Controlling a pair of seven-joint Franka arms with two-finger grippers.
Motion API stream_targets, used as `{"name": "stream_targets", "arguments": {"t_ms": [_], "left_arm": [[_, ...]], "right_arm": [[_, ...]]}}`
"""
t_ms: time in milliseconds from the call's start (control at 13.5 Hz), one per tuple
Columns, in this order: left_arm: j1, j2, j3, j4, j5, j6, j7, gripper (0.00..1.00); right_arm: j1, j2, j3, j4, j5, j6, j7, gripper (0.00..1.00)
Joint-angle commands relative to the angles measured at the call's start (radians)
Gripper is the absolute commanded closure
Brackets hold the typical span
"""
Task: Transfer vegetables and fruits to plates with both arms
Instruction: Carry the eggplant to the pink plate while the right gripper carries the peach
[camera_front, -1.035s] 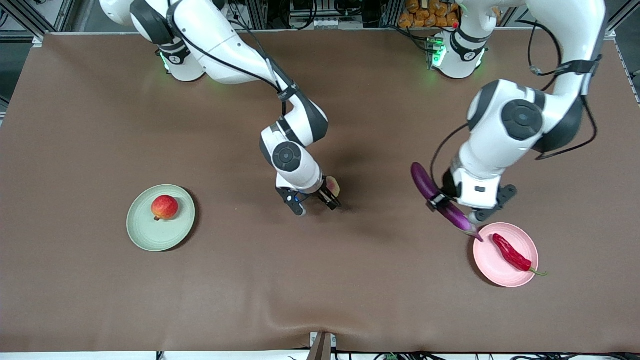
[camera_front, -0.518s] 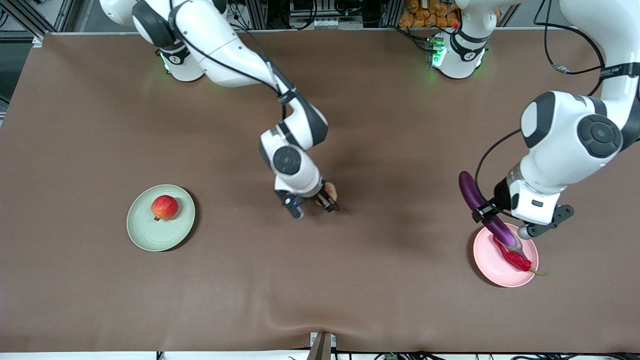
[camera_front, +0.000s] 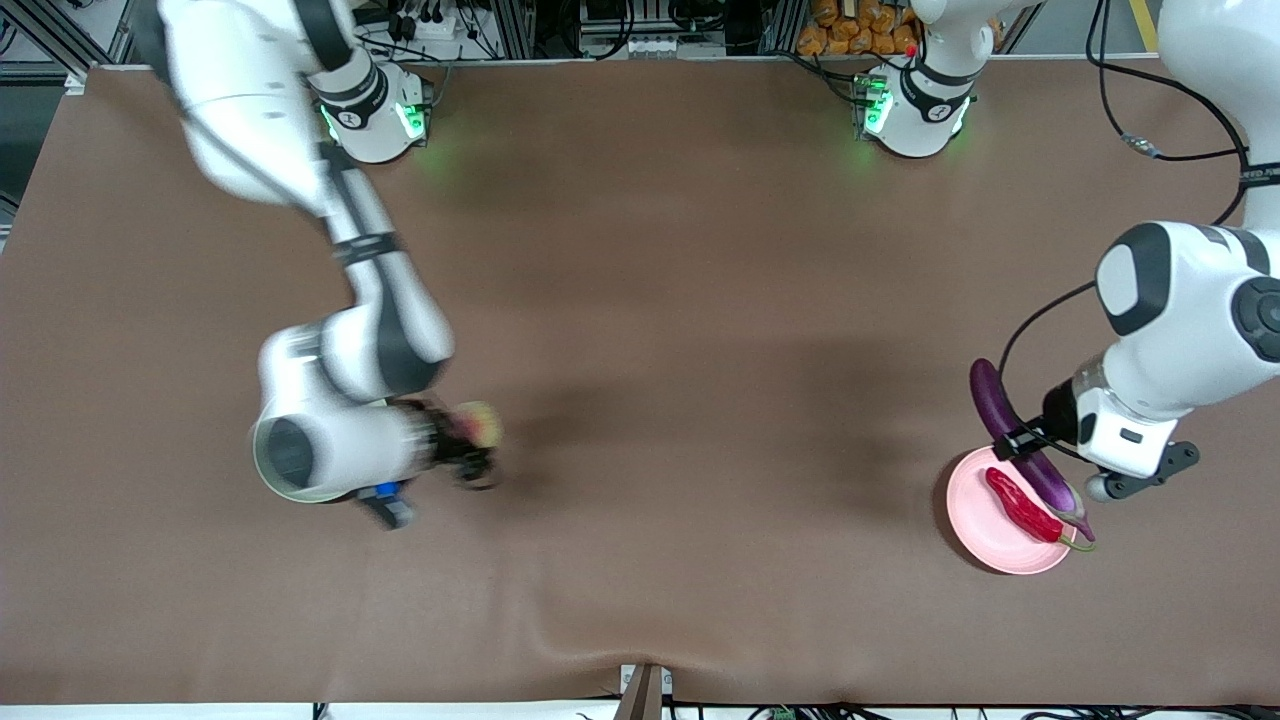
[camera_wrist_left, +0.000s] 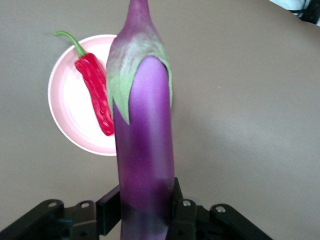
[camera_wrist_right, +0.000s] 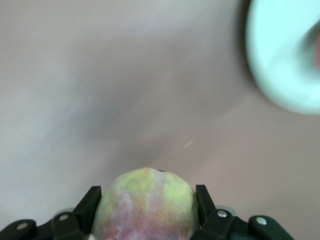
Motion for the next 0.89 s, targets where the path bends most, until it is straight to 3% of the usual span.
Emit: {"name": "stream_targets", "arguments": {"t_ms": [0,296,518,592,739,813], "left_arm": [[0.051,0.077,-0.010,0.065,-0.010,-0.008,0.039,1.00],[0.062,0.257,-0.010,0.247,-0.012,-0.007,-0.069,1.00],[0.084,0.301,-0.008,0.266,-0.010,-0.002,-0.047,1.00],[0.082,0.321,0.001,0.269,-0.004,0.016,-0.047,1.00],[0.078,0.346,0.049,0.269,-0.004,0.047,-0.037,1.00],[0.070,0.364,0.050,0.272,-0.005,0.070,-0.050,1.00]], "right_arm": [[-0.119,-0.015,0.017,-0.045,-0.022,-0.009,-0.195,1.00],[-0.185,-0.014,0.017,-0.199,-0.041,0.116,-0.346,1.00],[-0.194,-0.007,0.017,-0.220,-0.042,0.156,-0.353,1.00],[-0.201,-0.006,0.017,-0.218,-0.042,0.156,-0.369,0.87],[-0.220,-0.006,0.017,-0.215,-0.042,0.153,-0.425,0.00],[-0.231,-0.006,0.019,-0.211,-0.037,0.150,-0.432,0.00]]}}
